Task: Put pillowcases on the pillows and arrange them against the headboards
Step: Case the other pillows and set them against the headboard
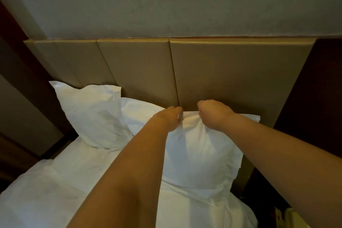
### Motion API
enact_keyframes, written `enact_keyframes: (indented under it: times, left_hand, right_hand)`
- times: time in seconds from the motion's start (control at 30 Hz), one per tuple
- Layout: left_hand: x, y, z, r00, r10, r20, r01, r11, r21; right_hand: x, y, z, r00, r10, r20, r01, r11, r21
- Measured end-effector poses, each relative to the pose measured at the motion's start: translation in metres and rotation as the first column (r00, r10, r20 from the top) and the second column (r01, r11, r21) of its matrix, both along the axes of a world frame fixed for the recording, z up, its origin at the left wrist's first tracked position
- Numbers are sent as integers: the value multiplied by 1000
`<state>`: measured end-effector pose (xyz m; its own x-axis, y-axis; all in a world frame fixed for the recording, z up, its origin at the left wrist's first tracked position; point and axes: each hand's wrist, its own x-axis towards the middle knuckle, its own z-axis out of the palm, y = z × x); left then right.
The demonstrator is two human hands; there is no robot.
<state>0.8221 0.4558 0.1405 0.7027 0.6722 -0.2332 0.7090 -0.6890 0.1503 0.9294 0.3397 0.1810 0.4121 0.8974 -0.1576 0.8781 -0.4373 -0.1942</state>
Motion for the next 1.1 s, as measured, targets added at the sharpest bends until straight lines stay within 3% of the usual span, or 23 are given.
enact_keyframes:
  times: [0.1, 0.17, 0.27, 0.37, 0.47, 0.7, 0.9, 1.0, 1.1]
  left_hand:
    - [-2, -5, 16, 999, 48, -24, -47, 998, 42]
    - [-3, -7, 34, 999, 43, 9, -44, 985, 167]
    - [-6, -9, 58, 996, 3, 92, -35, 934, 354]
    - [-3, -5, 74, 984, 22, 177, -100, 891, 444]
    - [-1, -4, 78, 983, 30, 184, -112, 885, 452]
    - [-6, 1, 43, 992, 40, 117, -79, 931, 357]
    - [-15, 9, 40, 977, -31, 213, -48, 934, 353]
    - [-31, 22, 49, 960, 12, 281, -126, 911, 393]
    - [-57, 52, 55, 929, 205, 308, -310, 884, 349]
  right_hand:
    - [0, -10, 8, 1000, 5, 4, -5, 1000, 3]
    - [0, -16, 15, 1000, -13, 12, 12, 999, 32]
    - [2, -16, 33, 998, -15, 64, 4, 985, 170]
    - [6, -12, 51, 989, -6, 149, -42, 947, 320]
    - [7, -9, 53, 985, -7, 175, -49, 948, 315]
    - [-3, 8, 34, 994, 36, 104, -42, 997, 59]
    - [-23, 32, 31, 981, 136, 135, -157, 974, 163]
    - [-44, 47, 38, 964, 207, 167, -233, 959, 160]
    - [-72, 71, 43, 952, 259, 164, -281, 951, 129]
